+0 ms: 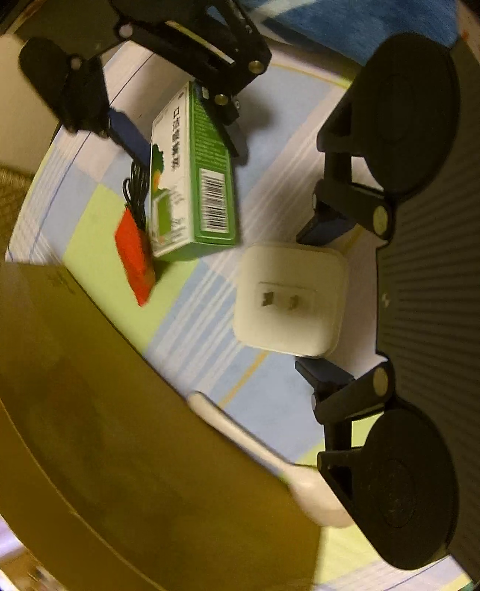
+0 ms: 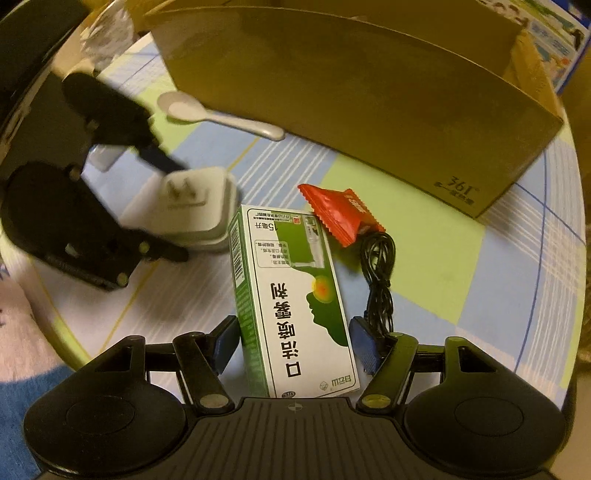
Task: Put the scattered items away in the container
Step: 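Grasp the white plug adapter with the left tool while the right tool grasps the green medicine box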
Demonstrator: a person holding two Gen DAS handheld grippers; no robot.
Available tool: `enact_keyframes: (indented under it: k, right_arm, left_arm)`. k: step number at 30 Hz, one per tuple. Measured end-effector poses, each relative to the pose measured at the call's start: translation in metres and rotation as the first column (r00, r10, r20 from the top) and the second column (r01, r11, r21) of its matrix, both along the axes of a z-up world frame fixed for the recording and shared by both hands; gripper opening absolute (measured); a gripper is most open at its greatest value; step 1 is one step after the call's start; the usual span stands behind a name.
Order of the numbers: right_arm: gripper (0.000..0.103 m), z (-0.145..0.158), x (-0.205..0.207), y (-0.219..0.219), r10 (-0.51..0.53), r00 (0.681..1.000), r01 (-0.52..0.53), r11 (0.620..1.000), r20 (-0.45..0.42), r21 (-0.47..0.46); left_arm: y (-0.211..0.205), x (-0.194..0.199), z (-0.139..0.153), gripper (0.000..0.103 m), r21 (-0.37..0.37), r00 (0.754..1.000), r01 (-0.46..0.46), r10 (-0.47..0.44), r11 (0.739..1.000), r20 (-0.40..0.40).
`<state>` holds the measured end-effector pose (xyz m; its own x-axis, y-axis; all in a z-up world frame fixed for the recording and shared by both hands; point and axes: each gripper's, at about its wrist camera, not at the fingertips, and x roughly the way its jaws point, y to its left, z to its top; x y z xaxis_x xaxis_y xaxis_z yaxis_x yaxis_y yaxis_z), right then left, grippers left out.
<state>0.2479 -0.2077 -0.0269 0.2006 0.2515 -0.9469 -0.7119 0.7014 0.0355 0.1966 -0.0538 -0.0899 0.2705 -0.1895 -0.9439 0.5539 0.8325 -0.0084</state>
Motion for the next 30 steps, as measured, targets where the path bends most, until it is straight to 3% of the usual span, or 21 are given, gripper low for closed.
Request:
enact_keyframes:
  k: [6, 15, 19, 30]
  right_arm:
    - [0.063, 0.003, -0.009, -0.003, -0.001, 1.0, 0.001, 1.0, -0.009, 0.009]
    - [0.064, 0.002, -0.016, -0.01, -0.018, 1.0, 0.019, 0.999, -0.016, 0.037]
    - [0.069, -0.001, -0.016, -0.008, -0.019, 1.0, 0.019, 0.999, 0.006, 0.033]
    - [0.072, -0.009, -0.018, 0.013, 0.066, 0.995, -0.066, 0.998, 0.076, -0.01]
  left_arm:
    - [0.007, -0.025, 0.001, 0.061, -0.027, 0.992, -0.124, 0.124, 0.992, -0.025]
    - [0.005, -0.025, 0.002, 0.064, -0.048, 0.994, -0.112, 0.113, 0.993, 0.008]
    - [0.003, -0.019, 0.0, 0.064, -0.036, 0.994, -0.11, 0.111, 0.993, 0.017]
    - [0.029, -0.023, 0.007, 0.06, -0.043, 0.979, -0.202, 0.203, 0.978, 0.027]
